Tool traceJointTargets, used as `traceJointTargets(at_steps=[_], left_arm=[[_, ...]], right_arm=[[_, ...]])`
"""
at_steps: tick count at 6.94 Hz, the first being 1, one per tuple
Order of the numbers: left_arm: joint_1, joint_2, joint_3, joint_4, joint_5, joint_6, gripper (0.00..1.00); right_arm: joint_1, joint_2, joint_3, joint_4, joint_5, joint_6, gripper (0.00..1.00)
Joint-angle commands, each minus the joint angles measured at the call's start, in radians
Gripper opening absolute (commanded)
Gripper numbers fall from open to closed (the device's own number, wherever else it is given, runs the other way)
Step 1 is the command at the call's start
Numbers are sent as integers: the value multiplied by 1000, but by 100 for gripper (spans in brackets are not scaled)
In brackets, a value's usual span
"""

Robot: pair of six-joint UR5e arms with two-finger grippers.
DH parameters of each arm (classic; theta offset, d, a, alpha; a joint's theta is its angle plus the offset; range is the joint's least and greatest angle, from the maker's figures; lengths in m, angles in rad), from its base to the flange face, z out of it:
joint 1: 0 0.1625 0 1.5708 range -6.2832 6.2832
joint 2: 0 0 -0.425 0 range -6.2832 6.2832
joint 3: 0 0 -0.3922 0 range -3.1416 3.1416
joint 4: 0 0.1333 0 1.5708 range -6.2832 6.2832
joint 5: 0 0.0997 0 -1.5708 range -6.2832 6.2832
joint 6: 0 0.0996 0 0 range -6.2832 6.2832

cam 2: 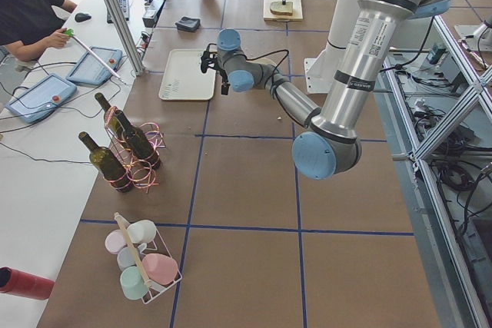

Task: Make sandwich and place on tray
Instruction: 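Grasp the bread slice with the right gripper and lift it, then carry the bread with the right gripper and lay it on the egg toast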

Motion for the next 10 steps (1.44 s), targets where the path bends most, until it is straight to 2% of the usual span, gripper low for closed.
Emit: traceJointTargets(at_steps=[1,2,3,4,6,7,8,9,10], left_arm=[[0,1,1,-1,0,0,100],[0,0,8,-1,0,0,100],[2,-3,13,-3,-1,-1,100],[3,-7,16,-3,-1,-10,100],[3,-5,16,-3,-1,-16,100],[3,-2,18,-4,-1,-16,100],[3,0,16,-6,-1,-16,100],[3,1,18,-6,-1,-16,100],[3,3,19,-6,-1,-16,100]], right_arm=[[107,37,81,27,71,0,0],[198,125,86,23,168,2,0],[234,207,83,5,220,3,0],[235,315,86,-60,233,27,0],[195,606,85,-311,230,98,0],[123,720,78,-408,201,121,0],[21,840,75,-525,96,152,0],[-95,915,66,-600,-34,153,0],[-148,992,25,-649,-85,153,0]])
